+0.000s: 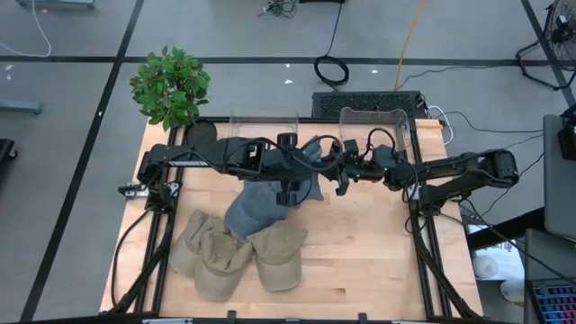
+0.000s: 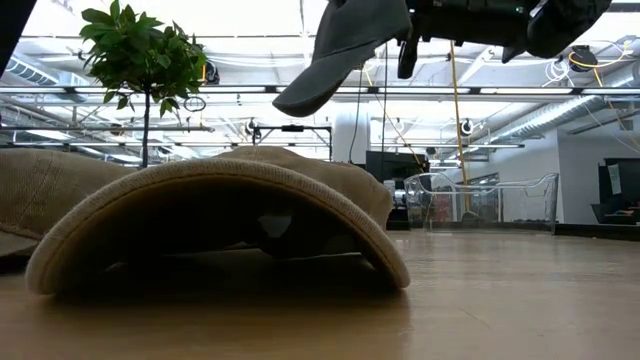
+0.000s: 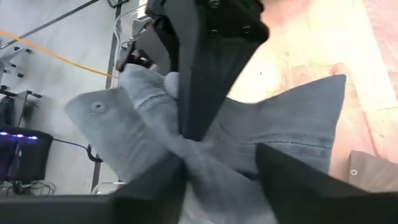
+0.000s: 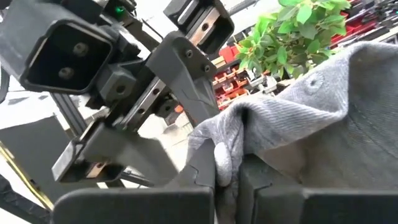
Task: Pick & Place hat
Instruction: Put the left blue cap into the right transparent bin
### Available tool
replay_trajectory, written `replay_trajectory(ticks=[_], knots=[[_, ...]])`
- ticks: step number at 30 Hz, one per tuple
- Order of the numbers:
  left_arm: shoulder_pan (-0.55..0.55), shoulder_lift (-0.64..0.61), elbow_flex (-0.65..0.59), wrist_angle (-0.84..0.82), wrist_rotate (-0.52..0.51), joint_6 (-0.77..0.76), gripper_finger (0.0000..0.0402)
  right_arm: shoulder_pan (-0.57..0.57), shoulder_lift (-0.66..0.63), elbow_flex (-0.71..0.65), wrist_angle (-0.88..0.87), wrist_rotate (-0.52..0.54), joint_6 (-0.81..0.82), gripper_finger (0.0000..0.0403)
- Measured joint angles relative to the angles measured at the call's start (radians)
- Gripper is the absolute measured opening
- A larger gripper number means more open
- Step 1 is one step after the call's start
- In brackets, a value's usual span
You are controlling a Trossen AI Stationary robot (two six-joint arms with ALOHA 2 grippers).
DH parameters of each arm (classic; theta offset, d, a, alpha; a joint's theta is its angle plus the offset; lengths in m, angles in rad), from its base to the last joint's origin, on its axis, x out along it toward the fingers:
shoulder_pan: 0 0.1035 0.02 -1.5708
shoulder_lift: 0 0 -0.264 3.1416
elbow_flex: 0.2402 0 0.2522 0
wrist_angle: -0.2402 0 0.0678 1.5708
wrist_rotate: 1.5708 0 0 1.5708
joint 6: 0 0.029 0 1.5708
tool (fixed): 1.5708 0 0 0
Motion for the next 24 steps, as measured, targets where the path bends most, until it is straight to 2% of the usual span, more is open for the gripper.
replay_trajectory(ticks=[5, 8, 10, 15, 20, 24], knots=[[0.000, -0.010, -0.002, -0.001, 0.022, -0.023, 0.0331, 0.000, -0.001, 0.002, -0.043, -0.018, -0.002, 0.0007], [0.007, -0.047, 0.000, -0.003, 0.027, -0.052, 0.0370, 0.007, 0.001, -0.001, -0.128, -0.095, -0.011, 0.0006], [0.005, -0.073, 0.001, -0.033, 0.053, -0.079, 0.0389, 0.003, -0.014, -0.002, -0.173, -0.108, -0.012, 0.0006], [0.003, -0.127, 0.000, -0.076, 0.181, -0.037, 0.0393, -0.004, -0.088, -0.001, -0.281, -0.098, -0.038, 0.0006], [0.003, -0.140, 0.001, -0.080, 0.214, -0.007, 0.0381, -0.072, -0.229, 0.003, -0.423, -0.052, -0.043, 0.0006], [0.008, -0.137, -0.015, -0.067, 0.220, -0.002, 0.0377, -0.161, -0.356, 0.056, -0.707, 0.019, -0.112, 0.0006]])
